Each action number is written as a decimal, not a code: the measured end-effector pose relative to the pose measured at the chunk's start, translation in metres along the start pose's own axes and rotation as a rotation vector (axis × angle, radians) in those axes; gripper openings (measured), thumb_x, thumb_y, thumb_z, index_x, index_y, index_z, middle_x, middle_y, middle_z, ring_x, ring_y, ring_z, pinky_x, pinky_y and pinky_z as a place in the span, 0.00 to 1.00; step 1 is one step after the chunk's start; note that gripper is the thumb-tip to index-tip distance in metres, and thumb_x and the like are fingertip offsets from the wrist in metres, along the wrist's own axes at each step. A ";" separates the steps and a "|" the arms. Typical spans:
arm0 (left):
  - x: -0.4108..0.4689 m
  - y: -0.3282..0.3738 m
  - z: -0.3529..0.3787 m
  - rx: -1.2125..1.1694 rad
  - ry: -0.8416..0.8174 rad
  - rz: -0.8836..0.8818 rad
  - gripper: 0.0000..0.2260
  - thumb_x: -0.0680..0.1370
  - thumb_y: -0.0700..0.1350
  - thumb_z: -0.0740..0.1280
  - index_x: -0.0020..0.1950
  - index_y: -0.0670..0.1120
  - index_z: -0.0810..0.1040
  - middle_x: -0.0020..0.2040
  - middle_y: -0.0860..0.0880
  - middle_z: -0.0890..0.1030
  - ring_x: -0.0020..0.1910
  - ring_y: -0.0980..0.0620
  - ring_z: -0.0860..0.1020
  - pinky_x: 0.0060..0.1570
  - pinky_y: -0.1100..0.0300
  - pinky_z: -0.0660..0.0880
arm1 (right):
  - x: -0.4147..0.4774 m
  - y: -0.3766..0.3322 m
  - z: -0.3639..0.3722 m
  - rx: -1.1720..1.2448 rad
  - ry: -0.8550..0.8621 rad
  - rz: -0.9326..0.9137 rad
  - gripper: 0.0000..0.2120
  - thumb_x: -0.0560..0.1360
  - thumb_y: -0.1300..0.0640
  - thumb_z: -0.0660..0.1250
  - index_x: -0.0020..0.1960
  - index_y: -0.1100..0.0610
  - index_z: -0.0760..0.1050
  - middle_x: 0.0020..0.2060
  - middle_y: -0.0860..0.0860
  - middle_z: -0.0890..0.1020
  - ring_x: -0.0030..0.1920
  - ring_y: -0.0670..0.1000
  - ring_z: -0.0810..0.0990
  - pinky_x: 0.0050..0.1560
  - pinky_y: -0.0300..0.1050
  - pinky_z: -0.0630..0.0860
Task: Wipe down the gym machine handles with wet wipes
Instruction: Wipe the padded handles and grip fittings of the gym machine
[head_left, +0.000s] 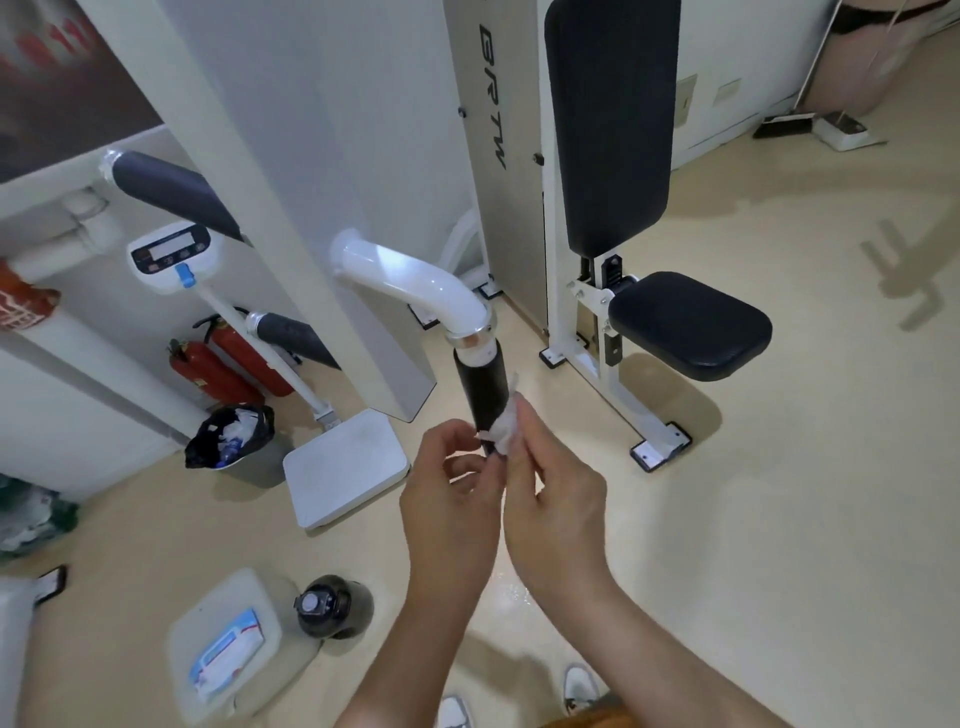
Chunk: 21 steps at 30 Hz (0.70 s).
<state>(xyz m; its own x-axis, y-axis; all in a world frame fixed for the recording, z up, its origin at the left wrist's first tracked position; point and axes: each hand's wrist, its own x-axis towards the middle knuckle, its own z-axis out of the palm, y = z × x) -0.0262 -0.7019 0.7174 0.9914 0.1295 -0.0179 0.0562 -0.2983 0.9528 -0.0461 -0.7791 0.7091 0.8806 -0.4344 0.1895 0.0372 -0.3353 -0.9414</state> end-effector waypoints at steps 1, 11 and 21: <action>0.001 0.000 -0.002 0.027 0.017 0.016 0.09 0.73 0.42 0.71 0.46 0.54 0.75 0.41 0.61 0.80 0.38 0.62 0.79 0.37 0.72 0.74 | 0.000 0.009 0.006 -0.058 -0.069 0.023 0.15 0.81 0.59 0.56 0.63 0.49 0.76 0.40 0.38 0.82 0.39 0.40 0.78 0.40 0.34 0.72; 0.006 0.000 0.001 0.077 -0.006 0.077 0.05 0.74 0.41 0.71 0.45 0.49 0.78 0.39 0.62 0.81 0.39 0.63 0.79 0.38 0.76 0.71 | 0.021 0.024 -0.001 -0.103 -0.117 0.031 0.11 0.80 0.60 0.56 0.47 0.54 0.77 0.31 0.48 0.81 0.33 0.50 0.74 0.36 0.43 0.72; 0.020 -0.002 0.008 0.040 -0.008 0.063 0.07 0.73 0.42 0.72 0.44 0.51 0.77 0.40 0.61 0.82 0.39 0.62 0.80 0.36 0.74 0.72 | 0.054 0.054 -0.012 0.643 -0.421 0.755 0.14 0.68 0.75 0.56 0.47 0.72 0.77 0.39 0.57 0.80 0.42 0.54 0.76 0.53 0.47 0.77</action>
<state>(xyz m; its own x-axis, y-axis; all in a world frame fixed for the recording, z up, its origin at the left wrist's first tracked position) -0.0056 -0.7059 0.7126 0.9941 0.1016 0.0386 -0.0014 -0.3432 0.9393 -0.0025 -0.8309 0.6722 0.8674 0.0187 -0.4973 -0.4503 0.4547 -0.7684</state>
